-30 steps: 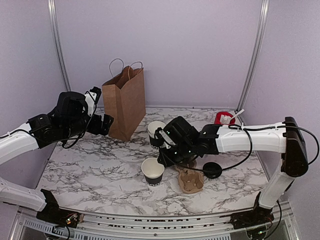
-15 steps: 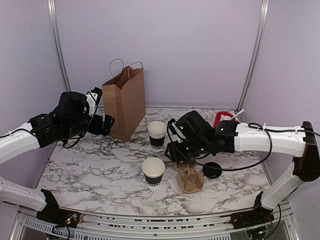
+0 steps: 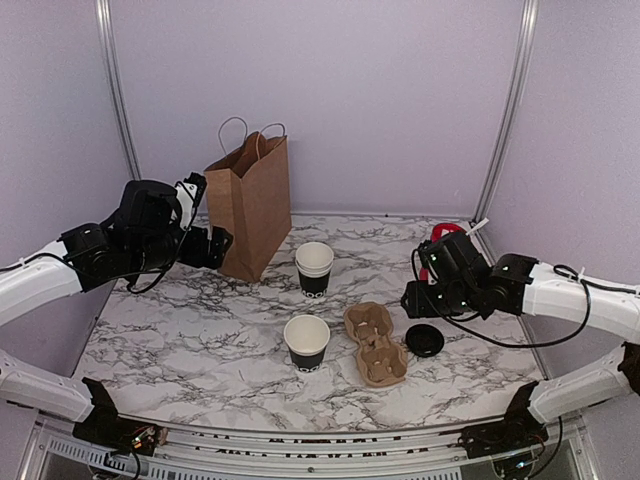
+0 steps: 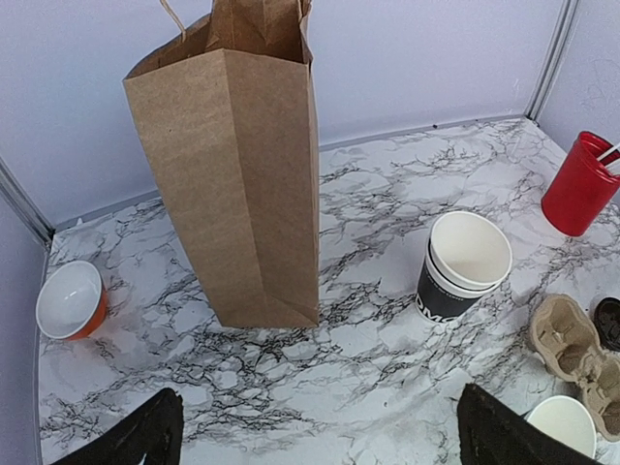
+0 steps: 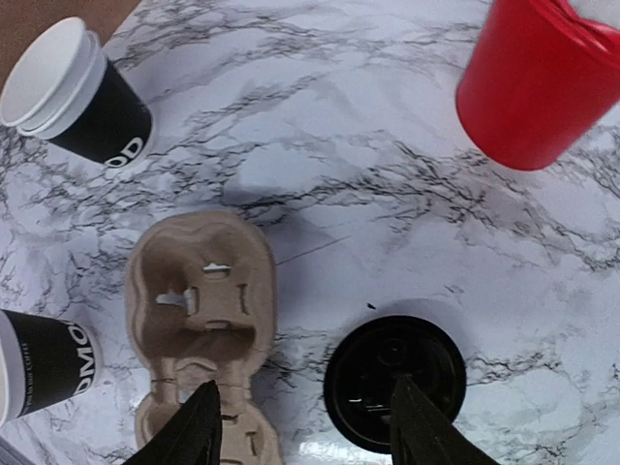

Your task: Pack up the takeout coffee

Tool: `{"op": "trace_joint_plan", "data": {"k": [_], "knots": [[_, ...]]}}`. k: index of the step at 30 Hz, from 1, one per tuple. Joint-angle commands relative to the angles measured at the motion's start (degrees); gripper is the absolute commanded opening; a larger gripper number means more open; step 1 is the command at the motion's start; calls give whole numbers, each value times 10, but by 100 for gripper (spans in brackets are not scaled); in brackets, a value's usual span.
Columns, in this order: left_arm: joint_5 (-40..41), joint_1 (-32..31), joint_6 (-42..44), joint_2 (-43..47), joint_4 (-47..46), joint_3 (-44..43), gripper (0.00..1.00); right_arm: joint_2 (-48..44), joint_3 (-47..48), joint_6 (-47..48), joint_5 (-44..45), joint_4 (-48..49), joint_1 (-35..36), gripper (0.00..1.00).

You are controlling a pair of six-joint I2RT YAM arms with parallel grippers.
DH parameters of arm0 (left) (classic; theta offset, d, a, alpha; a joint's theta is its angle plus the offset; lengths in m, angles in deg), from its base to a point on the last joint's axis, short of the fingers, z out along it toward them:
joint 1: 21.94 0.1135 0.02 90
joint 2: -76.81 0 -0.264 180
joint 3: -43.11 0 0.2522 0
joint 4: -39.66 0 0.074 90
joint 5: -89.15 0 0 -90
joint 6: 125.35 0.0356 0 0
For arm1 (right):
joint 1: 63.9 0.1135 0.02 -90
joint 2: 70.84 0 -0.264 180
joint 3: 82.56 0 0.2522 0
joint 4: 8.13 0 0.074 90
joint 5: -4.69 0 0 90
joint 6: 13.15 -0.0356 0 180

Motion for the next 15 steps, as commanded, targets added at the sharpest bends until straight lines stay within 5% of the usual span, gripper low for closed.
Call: {"op": "trace_joint_plan", "data": {"k": [1, 15], "knots": [[11, 2, -6, 0, -2, 3, 99, -48, -64, -27, -8, -9, -68, 57], [8, 3, -4, 30, -40, 54, 99, -114, -263, -71, -183, 164, -228, 58]]}}
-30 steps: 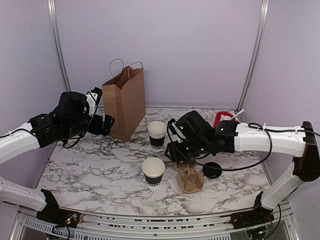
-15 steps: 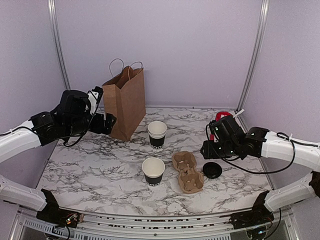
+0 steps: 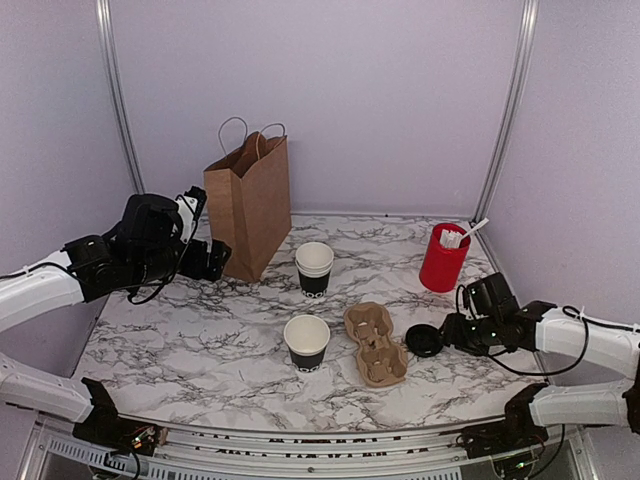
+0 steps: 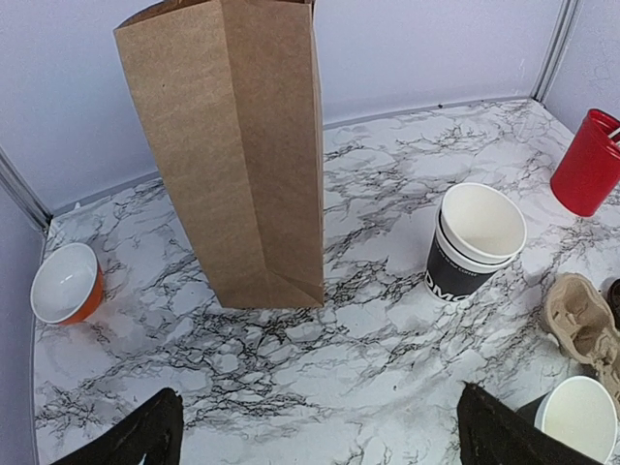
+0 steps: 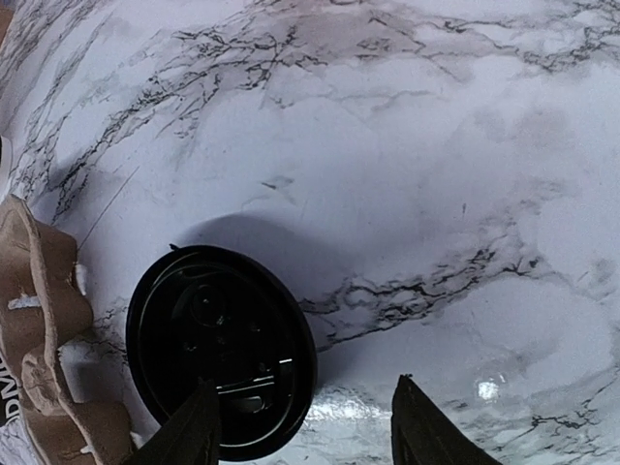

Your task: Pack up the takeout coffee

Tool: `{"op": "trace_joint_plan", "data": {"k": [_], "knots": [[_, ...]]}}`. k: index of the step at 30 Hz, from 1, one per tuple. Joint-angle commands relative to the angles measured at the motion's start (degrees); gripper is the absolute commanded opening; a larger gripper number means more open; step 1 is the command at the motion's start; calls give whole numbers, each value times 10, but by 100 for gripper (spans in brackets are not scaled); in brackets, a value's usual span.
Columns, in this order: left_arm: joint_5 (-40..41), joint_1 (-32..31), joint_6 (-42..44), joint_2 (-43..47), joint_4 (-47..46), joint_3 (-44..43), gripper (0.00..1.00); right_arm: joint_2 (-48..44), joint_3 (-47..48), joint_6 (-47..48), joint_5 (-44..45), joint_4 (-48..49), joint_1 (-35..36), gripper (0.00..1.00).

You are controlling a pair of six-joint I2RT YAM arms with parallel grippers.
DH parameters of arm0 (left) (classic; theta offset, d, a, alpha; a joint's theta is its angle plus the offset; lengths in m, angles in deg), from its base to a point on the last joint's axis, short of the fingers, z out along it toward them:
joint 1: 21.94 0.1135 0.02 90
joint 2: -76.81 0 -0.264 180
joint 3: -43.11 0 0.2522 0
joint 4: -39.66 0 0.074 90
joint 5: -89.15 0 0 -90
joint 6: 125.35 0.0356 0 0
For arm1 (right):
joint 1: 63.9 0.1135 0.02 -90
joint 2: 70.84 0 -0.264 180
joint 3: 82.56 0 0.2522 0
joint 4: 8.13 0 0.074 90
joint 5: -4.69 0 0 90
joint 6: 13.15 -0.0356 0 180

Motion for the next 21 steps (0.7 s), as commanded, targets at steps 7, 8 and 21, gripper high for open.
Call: {"op": "trace_joint_plan", "data": {"k": [7, 8, 21], "knots": [[7, 3, -7, 27, -23, 14, 99, 24, -60, -37, -106, 147, -45, 53], [6, 3, -8, 27, -23, 14, 99, 28, -64, -39, -108, 155, -45, 50], [-23, 5, -25, 20, -28, 13, 99, 51, -58, -38, -114, 175, -45, 14]]}}
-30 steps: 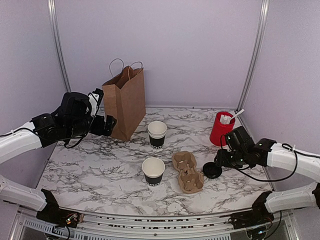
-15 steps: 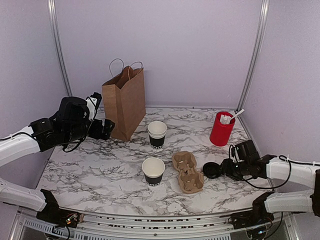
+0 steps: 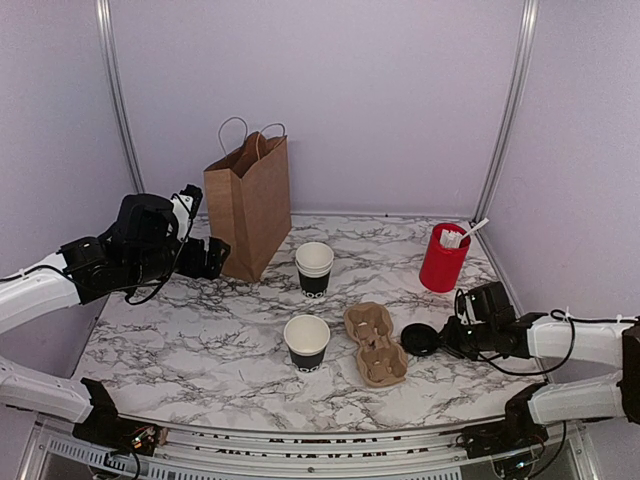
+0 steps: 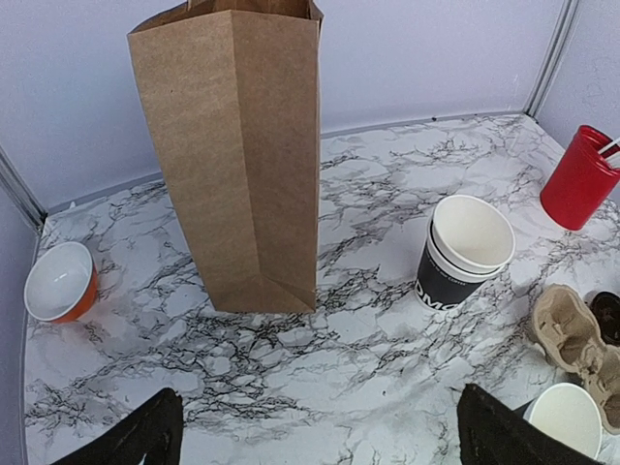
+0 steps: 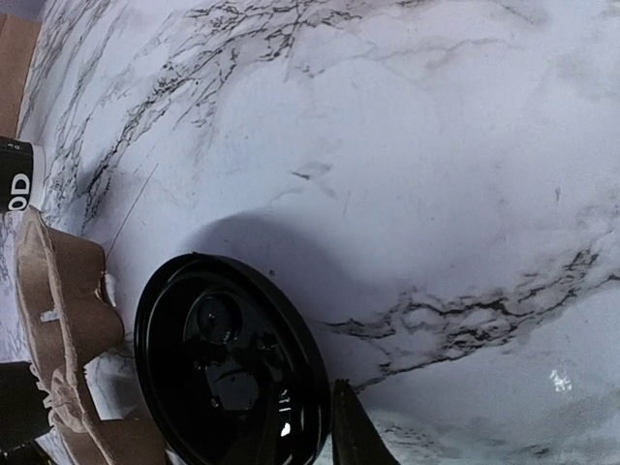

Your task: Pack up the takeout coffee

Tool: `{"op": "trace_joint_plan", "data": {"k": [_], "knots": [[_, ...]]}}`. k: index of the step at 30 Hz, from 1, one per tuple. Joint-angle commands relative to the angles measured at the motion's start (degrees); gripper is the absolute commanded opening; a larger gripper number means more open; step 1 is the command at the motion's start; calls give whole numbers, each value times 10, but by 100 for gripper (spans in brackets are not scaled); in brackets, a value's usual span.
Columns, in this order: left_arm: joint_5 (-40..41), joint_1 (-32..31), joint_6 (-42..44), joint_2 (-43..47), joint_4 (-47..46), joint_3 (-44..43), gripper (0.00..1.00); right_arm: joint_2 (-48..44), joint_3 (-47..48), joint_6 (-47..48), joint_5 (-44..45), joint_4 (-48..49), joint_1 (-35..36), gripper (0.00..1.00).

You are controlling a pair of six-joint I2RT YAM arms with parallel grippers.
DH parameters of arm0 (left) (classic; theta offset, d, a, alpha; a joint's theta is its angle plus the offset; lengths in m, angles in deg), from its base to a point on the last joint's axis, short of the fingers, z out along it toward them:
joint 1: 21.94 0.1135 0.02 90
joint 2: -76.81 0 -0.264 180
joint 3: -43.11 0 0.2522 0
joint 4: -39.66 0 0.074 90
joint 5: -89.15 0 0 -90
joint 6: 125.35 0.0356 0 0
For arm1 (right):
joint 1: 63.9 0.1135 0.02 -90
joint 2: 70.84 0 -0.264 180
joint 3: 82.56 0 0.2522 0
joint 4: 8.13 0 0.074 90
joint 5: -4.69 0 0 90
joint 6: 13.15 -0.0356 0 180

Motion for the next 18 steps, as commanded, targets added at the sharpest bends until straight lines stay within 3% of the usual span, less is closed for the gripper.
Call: {"op": "trace_joint_plan", "data": {"k": [1, 7, 14, 18], "knots": [[-21, 3, -12, 2, -18, 1, 99, 1, 16, 2, 1, 11, -5, 11], [-58, 5, -24, 3, -18, -8, 99, -40, 40, 6, 35, -35, -5, 0], [-133, 6, -78, 1, -26, -22, 99, -112, 93, 33, 68, -93, -2, 0], [-200, 6, -127, -8, -68, -15, 99, -126, 138, 42, 87, -93, 39, 0]]}}
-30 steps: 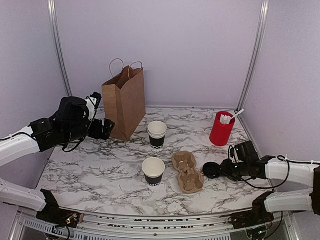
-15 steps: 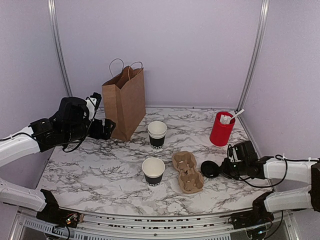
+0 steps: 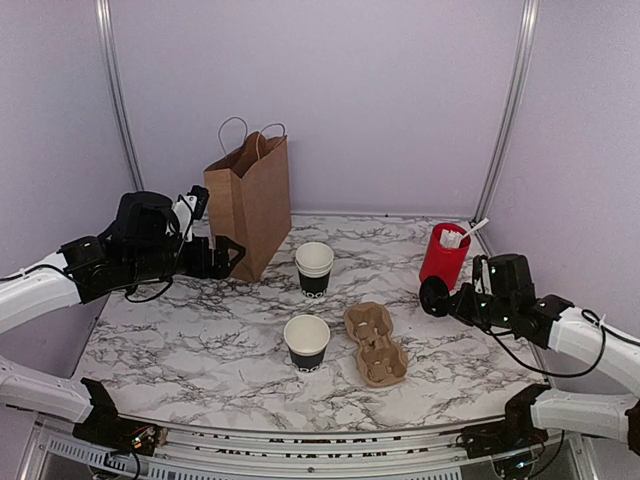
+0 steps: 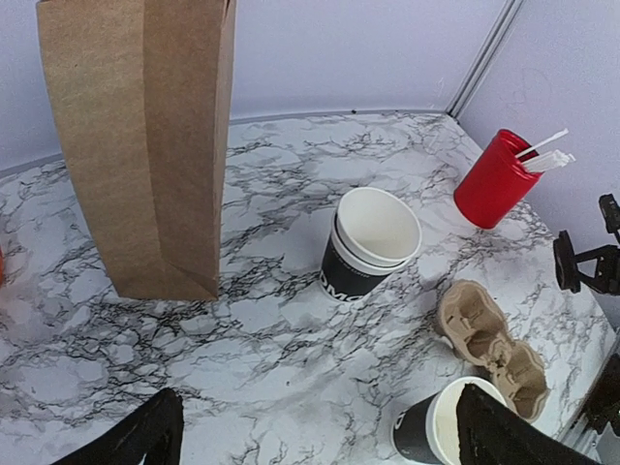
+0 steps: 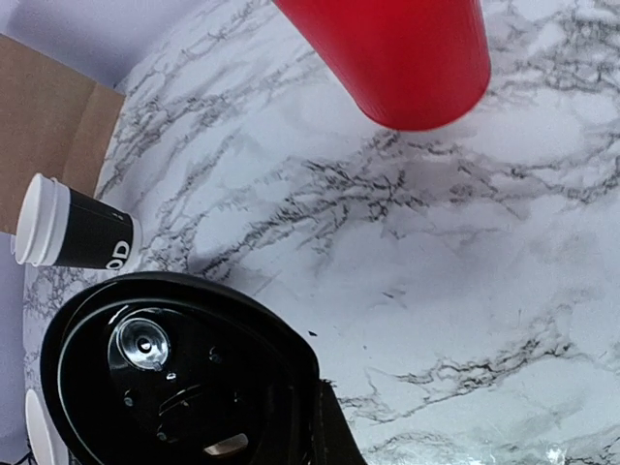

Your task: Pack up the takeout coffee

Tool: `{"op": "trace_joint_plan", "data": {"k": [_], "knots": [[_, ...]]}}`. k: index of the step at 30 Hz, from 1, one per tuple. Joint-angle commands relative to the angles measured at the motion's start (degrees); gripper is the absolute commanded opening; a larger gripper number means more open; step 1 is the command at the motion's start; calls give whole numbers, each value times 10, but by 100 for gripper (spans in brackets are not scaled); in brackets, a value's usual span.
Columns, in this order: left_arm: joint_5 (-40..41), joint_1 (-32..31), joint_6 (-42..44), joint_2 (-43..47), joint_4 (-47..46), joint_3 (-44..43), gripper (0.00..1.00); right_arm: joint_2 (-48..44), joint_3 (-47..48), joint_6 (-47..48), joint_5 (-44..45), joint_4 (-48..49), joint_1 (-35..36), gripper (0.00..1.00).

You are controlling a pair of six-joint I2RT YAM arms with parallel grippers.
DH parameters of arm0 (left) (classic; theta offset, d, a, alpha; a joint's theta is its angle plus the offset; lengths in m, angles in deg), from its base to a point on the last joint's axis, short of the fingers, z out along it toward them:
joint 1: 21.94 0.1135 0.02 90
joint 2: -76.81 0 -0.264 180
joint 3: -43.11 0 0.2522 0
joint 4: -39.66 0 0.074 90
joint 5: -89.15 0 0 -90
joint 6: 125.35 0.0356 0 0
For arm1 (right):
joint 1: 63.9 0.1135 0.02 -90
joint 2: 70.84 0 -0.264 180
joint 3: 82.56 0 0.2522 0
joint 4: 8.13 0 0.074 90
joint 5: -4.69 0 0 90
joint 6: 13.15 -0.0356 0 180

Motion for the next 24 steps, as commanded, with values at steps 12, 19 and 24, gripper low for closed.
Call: {"op": "trace_joint_plan", "data": {"k": [12, 19, 24], "knots": [[-221, 1, -162, -36, -167, -1, 98, 163, 261, 89, 284, 19, 316, 0], [-240, -6, -182, -33, -176, 7, 94, 286, 377, 165, 366, 64, 394, 0], [-242, -7, -186, -28, -172, 16, 89, 356, 450, 213, 391, 77, 422, 0]]}}
